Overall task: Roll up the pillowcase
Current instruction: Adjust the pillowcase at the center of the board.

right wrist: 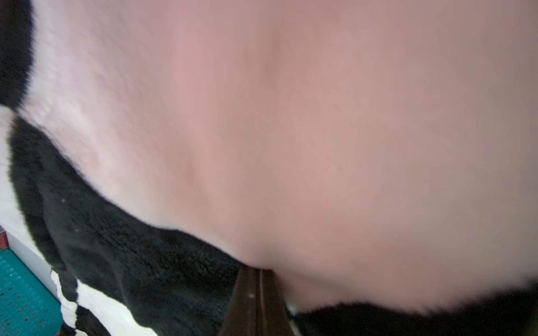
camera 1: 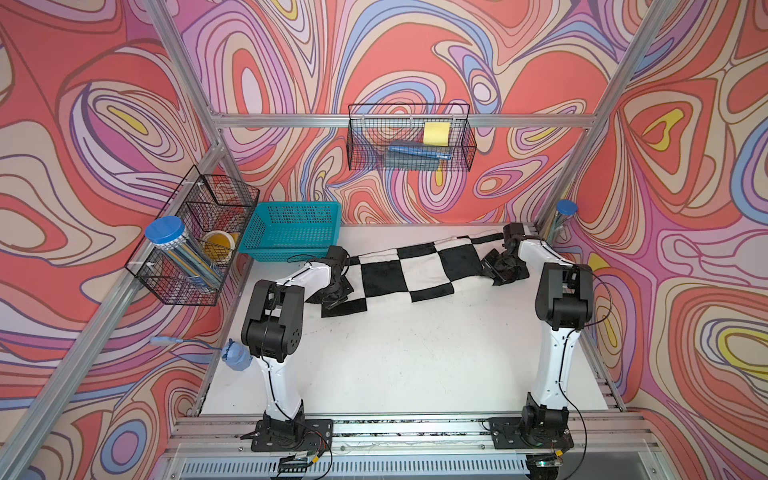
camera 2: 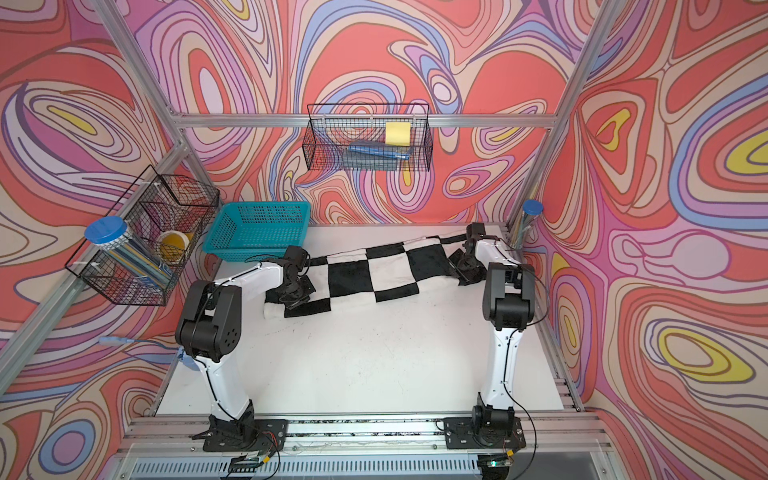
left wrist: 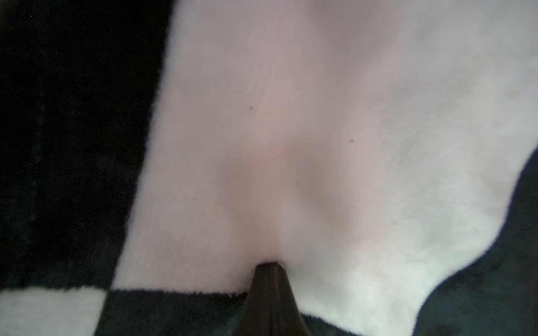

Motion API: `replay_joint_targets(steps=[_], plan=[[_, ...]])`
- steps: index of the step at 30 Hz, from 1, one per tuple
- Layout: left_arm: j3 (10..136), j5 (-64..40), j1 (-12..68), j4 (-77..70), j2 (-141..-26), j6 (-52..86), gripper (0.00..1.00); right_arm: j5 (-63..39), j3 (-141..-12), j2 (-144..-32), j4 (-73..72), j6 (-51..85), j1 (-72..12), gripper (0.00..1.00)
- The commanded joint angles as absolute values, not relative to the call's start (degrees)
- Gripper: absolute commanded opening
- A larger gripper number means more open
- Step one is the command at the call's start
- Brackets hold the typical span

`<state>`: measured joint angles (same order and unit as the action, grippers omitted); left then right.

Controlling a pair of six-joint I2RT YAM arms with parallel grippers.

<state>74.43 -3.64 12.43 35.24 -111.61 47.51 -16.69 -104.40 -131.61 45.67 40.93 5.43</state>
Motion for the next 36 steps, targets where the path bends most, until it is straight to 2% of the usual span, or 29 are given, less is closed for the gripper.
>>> replay_joint_targets(steps=[1,8,13,18,24,28,30,31,32,34,36], plan=[[69.51,-12.42,17.25,42.86,-113.64,46.49,0.0,-13.58,-110.73,-137.07,50.92,38.97,5.01,0.0],[58.33,-27.14,29.25,40.76,-108.21,49.55,0.0,-16.26,-134.25,-150.53,61.29,37.05,2.33,0.0],[56.78,-40.06,37.87,36.35,-107.89,50.53,0.0,-17.99,-137.16,-153.84,60.18,37.76,-1.89,0.0],[61.61,-43.41,43.69,34.03,-112.22,51.07,0.0,-22.82,-139.48,-156.79,56.74,38.23,-6.1,0.0],[66.11,-46.45,44.57,30.24,-114.63,53.14,0.0,-28.61,-144.99,-158.88,51.89,42.34,-7.24,0.0],[67.32,-49.28,46.38,27.18,-114.7,54.55,0.0,-35.83,-149.54,-160.25,49.23,43.5,-7.65,0.1],[67.45,-50.88,46.23,24.41,-114.11,56.27,0.0,-31.31,-147.47,-156.63,48.92,41.27,-7.43,0.15],[68.09,-51.12,46.23,24.34,-113.55,56.42,0.0,-29.13,-144.5,-153.62,47.02,40.35,-7.23,0.24],[68.8,-51.25,46.22,24.94,-112.7,56.43,0.07,-27.18,-140.52,-150.02,43.98,40.2,-6.6,0.29],[69.73,-50.92,46.22,26.66,-110.68,56.15,0.18,-26.01,-136.02,-145.22,39.83,41.81,-4.66,0.3],[69.96,-50.72,46.22,27.75,-108.09,56.66,0.38,-26.78,-137.08,-143.67,40.34,42.4,-2.82,0.35]])
